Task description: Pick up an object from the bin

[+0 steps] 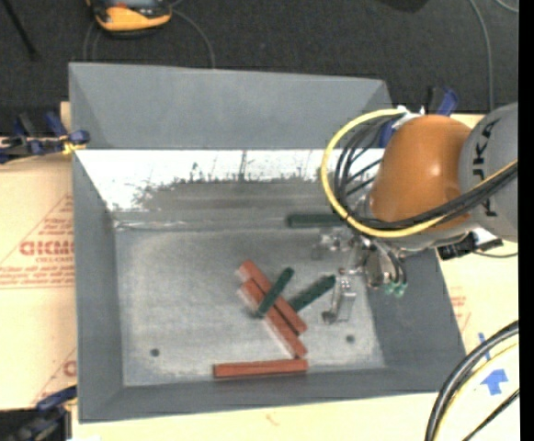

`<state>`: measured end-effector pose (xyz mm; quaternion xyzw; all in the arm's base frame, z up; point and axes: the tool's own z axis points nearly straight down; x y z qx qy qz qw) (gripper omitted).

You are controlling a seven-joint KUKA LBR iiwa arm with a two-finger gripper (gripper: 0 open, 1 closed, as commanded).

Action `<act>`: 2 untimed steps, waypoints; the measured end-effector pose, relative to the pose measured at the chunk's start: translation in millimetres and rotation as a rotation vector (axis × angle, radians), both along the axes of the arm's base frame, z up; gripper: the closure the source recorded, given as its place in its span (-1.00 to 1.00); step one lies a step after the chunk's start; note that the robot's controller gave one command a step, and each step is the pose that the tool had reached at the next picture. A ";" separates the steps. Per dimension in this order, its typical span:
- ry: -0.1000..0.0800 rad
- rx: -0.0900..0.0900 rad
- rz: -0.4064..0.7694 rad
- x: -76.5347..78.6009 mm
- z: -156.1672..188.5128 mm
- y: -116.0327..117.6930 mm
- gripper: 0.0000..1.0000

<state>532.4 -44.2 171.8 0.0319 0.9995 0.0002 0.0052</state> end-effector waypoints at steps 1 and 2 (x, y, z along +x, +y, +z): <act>0.007 0.000 -0.047 1.4 -98.9 -8.5 1.00; 0.007 0.000 -0.047 1.5 -98.9 -8.6 1.00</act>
Offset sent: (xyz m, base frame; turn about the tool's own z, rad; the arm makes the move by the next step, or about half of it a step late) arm 0.0000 0.0000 0.0000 0.0000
